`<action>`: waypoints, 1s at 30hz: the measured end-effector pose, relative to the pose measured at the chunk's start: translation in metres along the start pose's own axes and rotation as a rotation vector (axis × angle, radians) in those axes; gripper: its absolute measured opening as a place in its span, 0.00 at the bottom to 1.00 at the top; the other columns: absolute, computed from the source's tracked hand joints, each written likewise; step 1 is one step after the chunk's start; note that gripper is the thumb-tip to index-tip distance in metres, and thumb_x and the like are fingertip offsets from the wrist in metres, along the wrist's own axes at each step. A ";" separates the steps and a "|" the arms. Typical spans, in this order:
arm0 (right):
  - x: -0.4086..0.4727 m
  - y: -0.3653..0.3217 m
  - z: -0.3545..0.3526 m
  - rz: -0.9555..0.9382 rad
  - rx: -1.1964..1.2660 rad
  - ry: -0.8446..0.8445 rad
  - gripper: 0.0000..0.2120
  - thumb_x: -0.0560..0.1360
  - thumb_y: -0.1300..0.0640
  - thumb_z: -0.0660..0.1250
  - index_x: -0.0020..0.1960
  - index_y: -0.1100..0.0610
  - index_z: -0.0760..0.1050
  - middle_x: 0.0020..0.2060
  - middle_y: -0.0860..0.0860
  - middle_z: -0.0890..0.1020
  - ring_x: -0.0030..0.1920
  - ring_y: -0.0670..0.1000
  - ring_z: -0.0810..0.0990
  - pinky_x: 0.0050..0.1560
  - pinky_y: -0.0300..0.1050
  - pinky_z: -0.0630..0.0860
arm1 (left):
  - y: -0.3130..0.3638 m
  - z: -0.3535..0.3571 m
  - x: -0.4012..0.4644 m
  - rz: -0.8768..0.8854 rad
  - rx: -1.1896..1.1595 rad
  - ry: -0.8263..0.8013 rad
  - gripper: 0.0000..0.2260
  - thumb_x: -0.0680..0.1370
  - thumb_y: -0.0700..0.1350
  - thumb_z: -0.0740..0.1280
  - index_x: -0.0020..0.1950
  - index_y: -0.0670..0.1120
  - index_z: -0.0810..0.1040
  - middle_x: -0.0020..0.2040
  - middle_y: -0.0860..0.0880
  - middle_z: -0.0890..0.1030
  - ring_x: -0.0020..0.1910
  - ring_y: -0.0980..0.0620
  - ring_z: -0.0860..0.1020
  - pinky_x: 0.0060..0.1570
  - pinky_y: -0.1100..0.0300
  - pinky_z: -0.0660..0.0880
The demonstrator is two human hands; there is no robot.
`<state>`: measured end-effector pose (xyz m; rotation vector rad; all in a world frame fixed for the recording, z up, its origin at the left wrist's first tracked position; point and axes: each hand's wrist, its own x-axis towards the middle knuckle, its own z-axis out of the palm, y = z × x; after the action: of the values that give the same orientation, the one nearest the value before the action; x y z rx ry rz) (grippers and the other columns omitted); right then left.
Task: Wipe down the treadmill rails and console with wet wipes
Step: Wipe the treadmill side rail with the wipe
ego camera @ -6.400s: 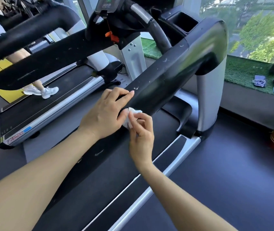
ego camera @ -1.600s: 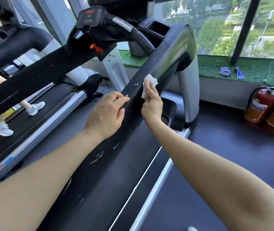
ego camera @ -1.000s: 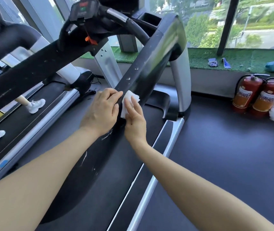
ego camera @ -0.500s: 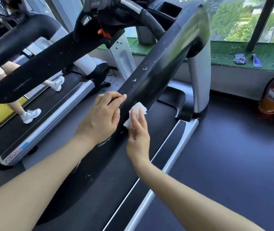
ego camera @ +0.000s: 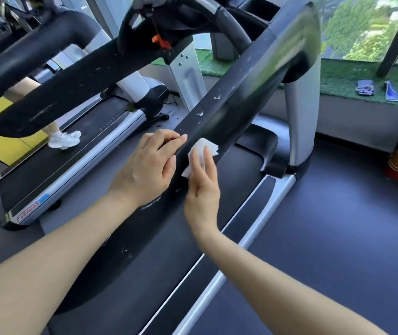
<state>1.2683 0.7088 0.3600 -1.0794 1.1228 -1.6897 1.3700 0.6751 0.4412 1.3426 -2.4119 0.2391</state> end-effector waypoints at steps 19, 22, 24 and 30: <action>0.053 0.040 -0.010 0.623 0.439 0.166 0.18 0.80 0.53 0.62 0.70 0.48 0.70 0.61 0.42 0.77 0.61 0.43 0.75 0.68 0.40 0.65 | -0.002 0.002 0.000 -0.001 -0.021 0.026 0.20 0.78 0.45 0.55 0.69 0.45 0.72 0.60 0.49 0.73 0.56 0.48 0.68 0.60 0.64 0.64; 0.000 0.045 0.005 0.653 0.486 0.047 0.19 0.81 0.56 0.60 0.70 0.47 0.68 0.61 0.42 0.78 0.60 0.42 0.75 0.70 0.45 0.65 | -0.001 0.001 0.000 -0.007 -0.010 0.026 0.20 0.78 0.45 0.55 0.69 0.45 0.72 0.61 0.50 0.73 0.56 0.48 0.68 0.60 0.60 0.67; -0.007 0.047 0.005 0.656 0.473 0.055 0.22 0.81 0.60 0.59 0.73 0.49 0.65 0.62 0.43 0.76 0.60 0.43 0.75 0.69 0.44 0.67 | -0.002 0.001 0.000 -0.001 -0.006 0.025 0.20 0.78 0.45 0.55 0.69 0.45 0.72 0.61 0.49 0.73 0.56 0.48 0.69 0.60 0.60 0.67; 0.104 0.043 -0.029 0.574 0.390 0.206 0.17 0.81 0.62 0.58 0.66 0.47 0.68 0.48 0.42 0.76 0.45 0.43 0.72 0.50 0.35 0.66 | -0.001 0.002 0.000 -0.015 -0.032 0.030 0.20 0.78 0.45 0.55 0.68 0.46 0.73 0.61 0.49 0.74 0.56 0.49 0.68 0.57 0.56 0.69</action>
<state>1.2172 0.6071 0.3340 -0.2999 1.0413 -1.4801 1.3706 0.6741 0.4397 1.3334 -2.3699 0.2150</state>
